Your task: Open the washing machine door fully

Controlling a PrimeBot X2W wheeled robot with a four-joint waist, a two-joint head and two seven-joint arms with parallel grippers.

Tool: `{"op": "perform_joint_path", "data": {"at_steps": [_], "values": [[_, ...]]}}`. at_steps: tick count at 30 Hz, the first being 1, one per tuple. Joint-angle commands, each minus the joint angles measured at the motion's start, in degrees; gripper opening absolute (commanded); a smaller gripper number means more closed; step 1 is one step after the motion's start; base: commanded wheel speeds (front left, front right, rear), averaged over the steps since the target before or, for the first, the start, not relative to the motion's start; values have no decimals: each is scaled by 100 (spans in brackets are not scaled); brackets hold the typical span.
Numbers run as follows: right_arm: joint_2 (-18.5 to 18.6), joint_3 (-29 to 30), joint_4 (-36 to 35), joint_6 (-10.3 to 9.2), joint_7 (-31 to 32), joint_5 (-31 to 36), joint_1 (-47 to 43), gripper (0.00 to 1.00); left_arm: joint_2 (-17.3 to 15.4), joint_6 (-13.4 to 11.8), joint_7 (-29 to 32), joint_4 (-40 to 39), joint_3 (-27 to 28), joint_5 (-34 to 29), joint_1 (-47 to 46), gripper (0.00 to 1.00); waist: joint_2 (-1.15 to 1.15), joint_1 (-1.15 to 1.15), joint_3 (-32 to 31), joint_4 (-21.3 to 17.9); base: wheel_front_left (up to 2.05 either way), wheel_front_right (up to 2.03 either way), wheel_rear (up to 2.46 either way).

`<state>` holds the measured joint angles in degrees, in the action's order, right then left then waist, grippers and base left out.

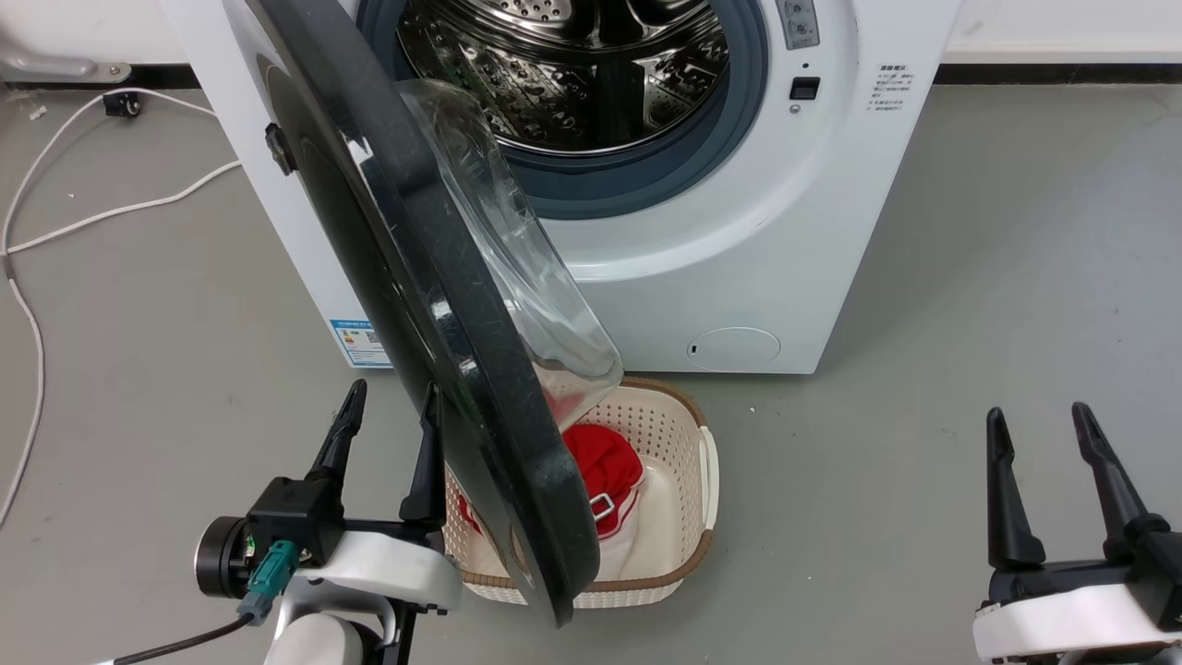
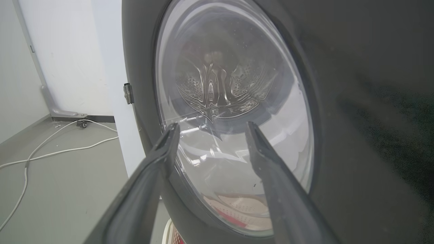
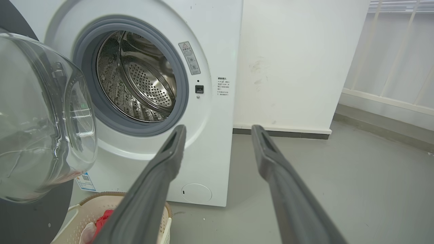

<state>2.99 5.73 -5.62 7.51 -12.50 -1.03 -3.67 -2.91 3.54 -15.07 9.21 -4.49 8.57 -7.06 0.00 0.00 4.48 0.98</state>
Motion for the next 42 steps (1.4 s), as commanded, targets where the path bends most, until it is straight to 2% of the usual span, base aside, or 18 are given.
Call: {"op": "perform_joint_path", "data": {"at_steps": [1,11,12,13,21,29,42], "values": [[-19,-23,37,-4,-11,-40,-91,100,4,14,-14,6,20,-28,-17,100,0,0,-3,-4,0,0,0],[-21,-71,146,-4,-55,-184,-53,100,4,46,-14,28,37,-71,11,100,0,0,-39,-7,0,0,0],[-21,-69,153,-4,-52,-166,-50,100,4,47,-14,33,37,-70,10,44,0,0,-42,-5,0,0,0],[-21,-64,156,-4,-55,-191,-46,100,4,47,-14,34,34,-67,10,0,0,0,-42,-4,0,0,0],[-20,-51,185,-4,-27,-250,-12,100,5,65,-14,-61,44,-86,-29,0,0,0,-6,1,0,0,0],[-20,-4,211,-4,-32,-263,16,100,4,8,-14,-479,210,-117,-200,0,0,0,16,12,0,0,0],[-20,-23,261,-4,-38,-308,17,100,4,-204,-13,-2286,355,-275,-709,0,0,0,28,8,0,0,0]]}}
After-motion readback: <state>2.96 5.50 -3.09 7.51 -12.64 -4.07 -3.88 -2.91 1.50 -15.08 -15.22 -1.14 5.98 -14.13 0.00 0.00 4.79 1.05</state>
